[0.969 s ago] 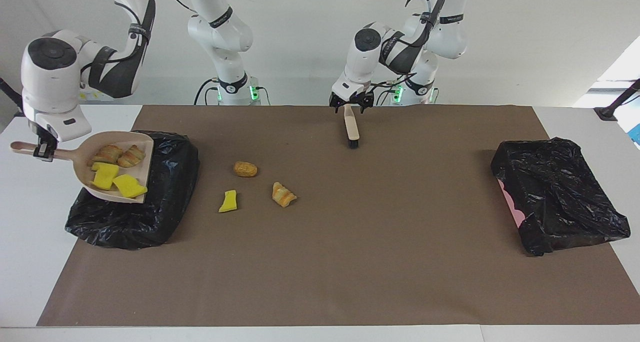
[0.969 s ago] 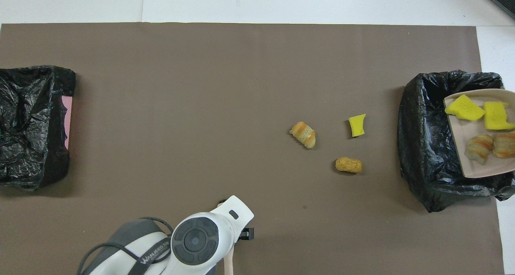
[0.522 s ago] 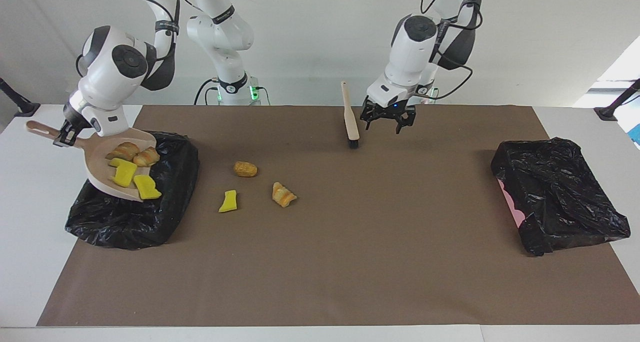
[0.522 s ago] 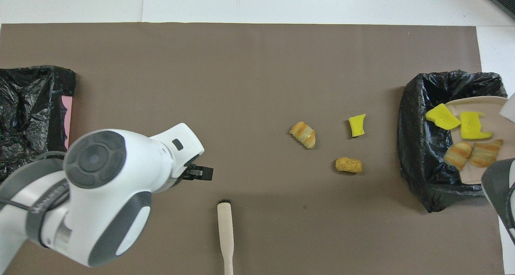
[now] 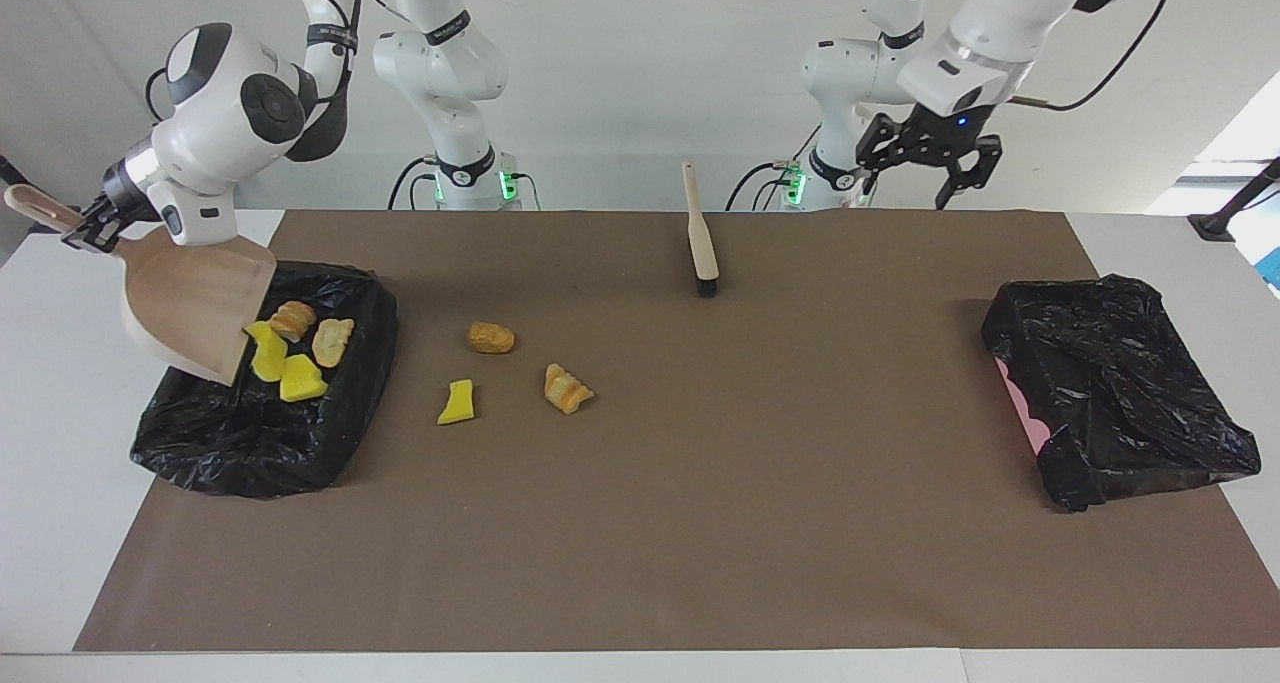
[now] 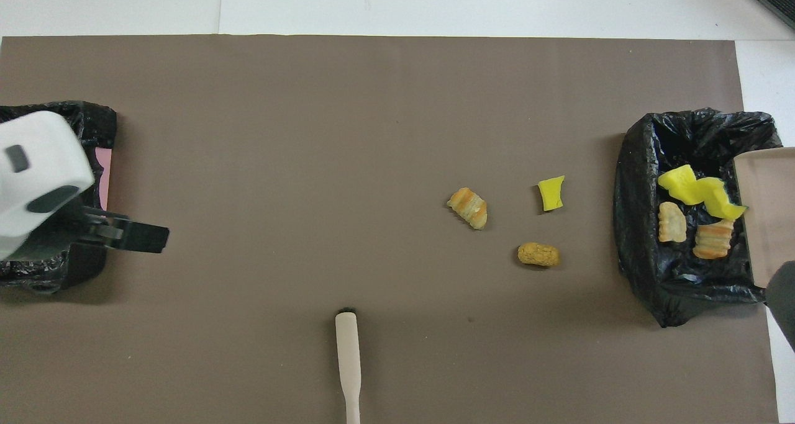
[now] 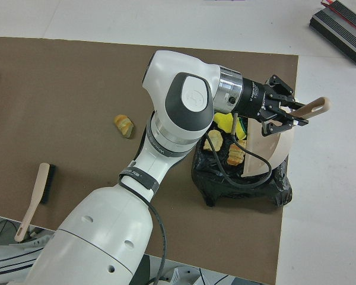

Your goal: Sweep and dump trash in bin

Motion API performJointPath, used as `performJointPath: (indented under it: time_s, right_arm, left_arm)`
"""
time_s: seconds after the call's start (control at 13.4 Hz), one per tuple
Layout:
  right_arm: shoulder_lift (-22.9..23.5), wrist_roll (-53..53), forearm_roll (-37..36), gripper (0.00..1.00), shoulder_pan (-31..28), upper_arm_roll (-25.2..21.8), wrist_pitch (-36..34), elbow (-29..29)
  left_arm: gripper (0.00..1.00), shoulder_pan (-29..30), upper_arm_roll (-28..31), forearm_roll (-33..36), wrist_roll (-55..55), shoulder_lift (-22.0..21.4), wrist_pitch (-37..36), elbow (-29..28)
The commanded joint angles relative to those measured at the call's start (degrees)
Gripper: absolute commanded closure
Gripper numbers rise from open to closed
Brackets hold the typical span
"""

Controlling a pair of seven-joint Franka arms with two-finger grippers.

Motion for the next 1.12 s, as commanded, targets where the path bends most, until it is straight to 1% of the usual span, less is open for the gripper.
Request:
performJointPath:
  time_s: [0.0, 0.07, 0.15, 0.37, 0.45, 0.67, 0.75, 0.82, 1.04]
  right_arm:
    - [-1.68, 1.18, -0.33, 1.00, 0.74, 0.74, 0.60, -0.86]
    - [-1.59, 1.18, 1.85, 1.00, 1.79, 0.82, 0.60, -0.86]
    - [-1.24, 1.09, 5.62, 1.00, 2.94, 0.83, 0.60, -0.68]
    - [-0.36, 1.00, 19.32, 1.00, 3.47, 0.83, 0.95, 0.02]
    - [-0.19, 1.00, 24.15, 1.00, 3.56, 0.83, 1.13, 0.02]
    - [1.04, 1.79, 35.94, 1.00, 6.28, 0.91, 0.78, 0.02]
    - [1.92, 2.92, 39.11, 1.00, 6.55, 0.91, 0.69, 0.02]
    - [3.06, 4.59, 41.40, 1.00, 8.12, 0.91, 0.69, 0.02]
    - [6.31, 13.19, 47.47, 1.00, 11.11, 0.91, 1.21, 0.02]
  left_arm:
    - [0.00, 2.69, -0.13, 3.93, 3.48, 1.44, -4.36, 6.64]
    - [0.00, 3.84, 0.13, 4.02, 5.07, 1.71, -5.59, 7.70]
    - [0.00, 4.46, 0.22, 3.94, 5.69, 2.40, -6.65, 9.62]
    - [0.00, 7.00, 0.04, 2.19, 6.22, 6.53, -12.88, 17.09]
    - [0.00, 8.58, 0.04, 0.87, 7.01, 7.15, -13.51, 18.07]
    - [0.00, 9.65, 0.04, 1.03, 9.92, 8.12, -12.91, 18.08]
    - [0.00, 9.74, 0.30, 1.21, 10.26, 7.43, -12.64, 17.64]
    - [0.00, 9.65, 0.83, 1.38, 11.31, 6.81, -12.64, 17.46]
    - [0.00, 9.65, 1.98, 1.39, 13.43, 4.26, -12.72, 14.57]
